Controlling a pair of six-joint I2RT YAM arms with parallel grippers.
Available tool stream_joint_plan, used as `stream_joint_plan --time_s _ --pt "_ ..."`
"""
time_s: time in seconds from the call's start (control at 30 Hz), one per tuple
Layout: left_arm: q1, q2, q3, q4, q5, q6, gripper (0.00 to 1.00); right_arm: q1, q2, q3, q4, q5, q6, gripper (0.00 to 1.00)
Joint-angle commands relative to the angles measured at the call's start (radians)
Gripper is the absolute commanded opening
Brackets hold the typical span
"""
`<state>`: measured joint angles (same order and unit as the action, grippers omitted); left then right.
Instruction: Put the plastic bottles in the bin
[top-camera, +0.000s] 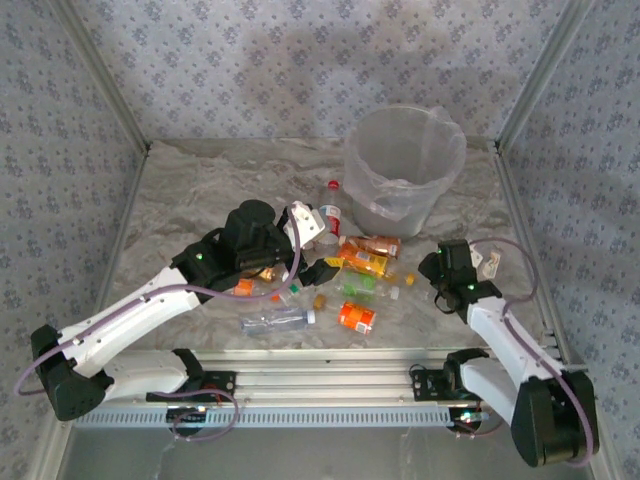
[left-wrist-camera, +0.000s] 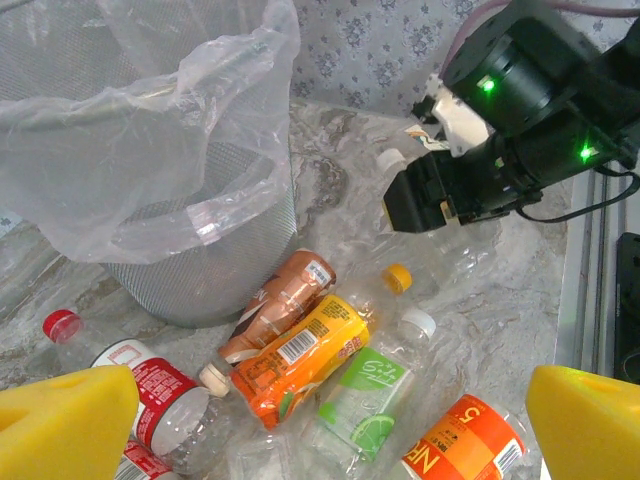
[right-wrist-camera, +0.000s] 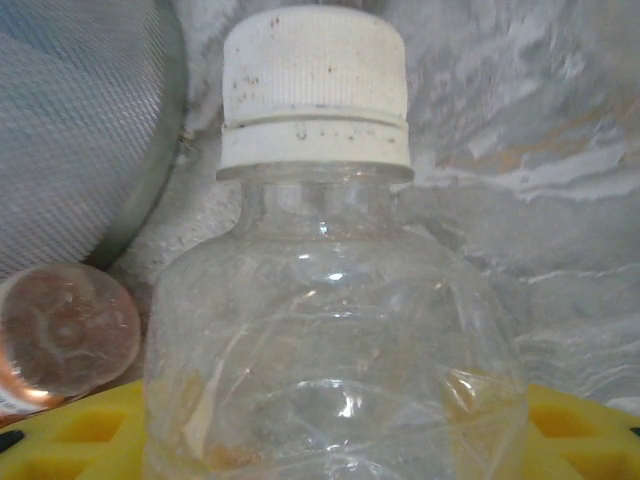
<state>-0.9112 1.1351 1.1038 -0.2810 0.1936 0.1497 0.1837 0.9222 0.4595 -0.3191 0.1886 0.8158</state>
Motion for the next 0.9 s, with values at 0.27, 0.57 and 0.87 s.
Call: stream_joint_plan --time_s 0.27,0.57,0.87 --pt "-0.008 -0.04 -0.014 0.072 -0.007 -0.061 1.0 0.039 -0.212 0.252 -0.167 0.14 -0.253 0.61" --pt "-0.008 -0.101 -0.074 0.178 -0.045 -0.133 1.0 0.165 -0.105 0.538 -0.136 0.222 -0.438 0.6" --pt "-0.008 -0.183 -0.157 0.299 -0.073 -0.198 1.0 0.236 0.088 0.8 -0.084 0.214 -0.603 0.59"
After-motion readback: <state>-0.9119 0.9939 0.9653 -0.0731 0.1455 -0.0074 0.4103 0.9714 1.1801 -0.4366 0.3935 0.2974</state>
